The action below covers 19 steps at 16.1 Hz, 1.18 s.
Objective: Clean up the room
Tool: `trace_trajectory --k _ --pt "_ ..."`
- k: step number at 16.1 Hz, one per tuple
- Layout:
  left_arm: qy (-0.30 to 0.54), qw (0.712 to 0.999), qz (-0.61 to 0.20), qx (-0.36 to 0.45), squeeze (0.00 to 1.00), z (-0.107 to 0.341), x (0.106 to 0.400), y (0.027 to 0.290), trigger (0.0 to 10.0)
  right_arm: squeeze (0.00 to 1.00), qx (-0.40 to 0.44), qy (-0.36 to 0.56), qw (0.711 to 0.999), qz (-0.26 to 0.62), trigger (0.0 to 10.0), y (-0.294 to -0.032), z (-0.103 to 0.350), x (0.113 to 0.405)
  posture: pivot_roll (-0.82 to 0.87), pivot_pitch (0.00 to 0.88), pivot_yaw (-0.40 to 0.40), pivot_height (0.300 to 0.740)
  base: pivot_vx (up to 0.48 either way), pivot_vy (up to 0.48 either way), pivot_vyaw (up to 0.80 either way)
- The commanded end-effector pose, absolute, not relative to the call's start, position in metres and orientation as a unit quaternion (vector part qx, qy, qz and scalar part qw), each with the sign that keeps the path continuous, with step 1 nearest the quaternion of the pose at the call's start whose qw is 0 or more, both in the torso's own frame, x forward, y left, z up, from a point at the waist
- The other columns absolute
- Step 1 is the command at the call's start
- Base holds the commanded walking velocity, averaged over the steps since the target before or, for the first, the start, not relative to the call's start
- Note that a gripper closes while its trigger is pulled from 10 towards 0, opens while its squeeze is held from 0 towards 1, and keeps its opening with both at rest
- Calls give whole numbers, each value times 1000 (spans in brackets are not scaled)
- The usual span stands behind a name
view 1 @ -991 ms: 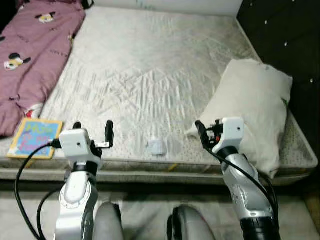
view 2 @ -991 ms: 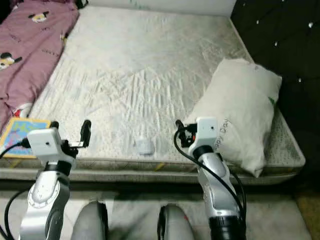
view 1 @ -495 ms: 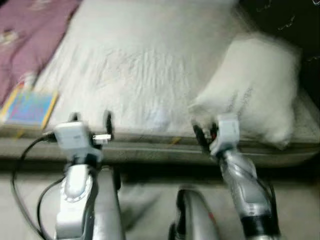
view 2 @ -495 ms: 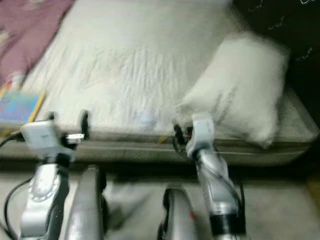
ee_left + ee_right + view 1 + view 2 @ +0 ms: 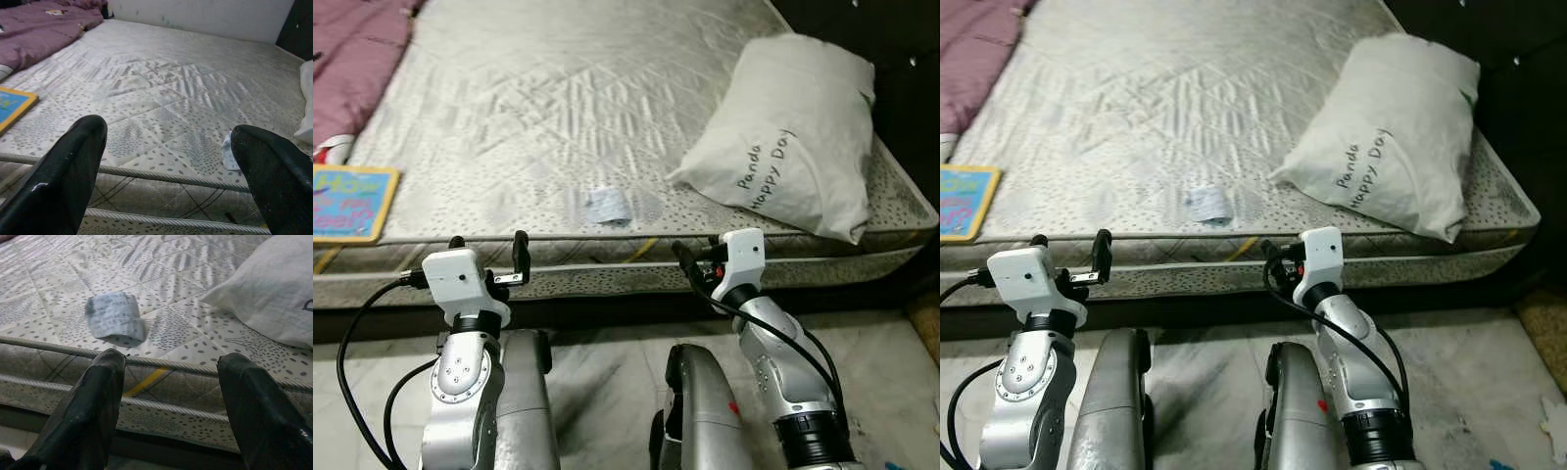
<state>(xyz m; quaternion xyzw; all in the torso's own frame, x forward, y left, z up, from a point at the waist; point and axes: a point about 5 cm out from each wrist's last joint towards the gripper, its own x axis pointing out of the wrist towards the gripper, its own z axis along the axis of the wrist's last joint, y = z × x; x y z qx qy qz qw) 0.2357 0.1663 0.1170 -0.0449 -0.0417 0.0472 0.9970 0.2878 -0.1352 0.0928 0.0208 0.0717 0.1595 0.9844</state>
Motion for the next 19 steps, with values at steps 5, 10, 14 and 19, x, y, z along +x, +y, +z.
trace_trajectory --k 5,10,14,19 --pt "-54 997 33 -49 0 120 235 162 10000 0 23 67 982 178 10000 -132 94 289 -16 156 -71 551 49 0 0" --pt "-54 997 30 -50 0 121 236 162 10000 0 16 62 980 187 10000 -130 95 289 -17 166 -71 551 259 0 640" --pt "-54 997 26 -50 0 121 236 161 10000 0 20 66 981 183 10000 -131 93 289 -18 168 -71 551 258 0 0" --pt "-48 997 24 -51 0 120 238 160 10000 0 21 70 981 180 10000 -131 92 291 -18 170 -70 551 214 0 0"
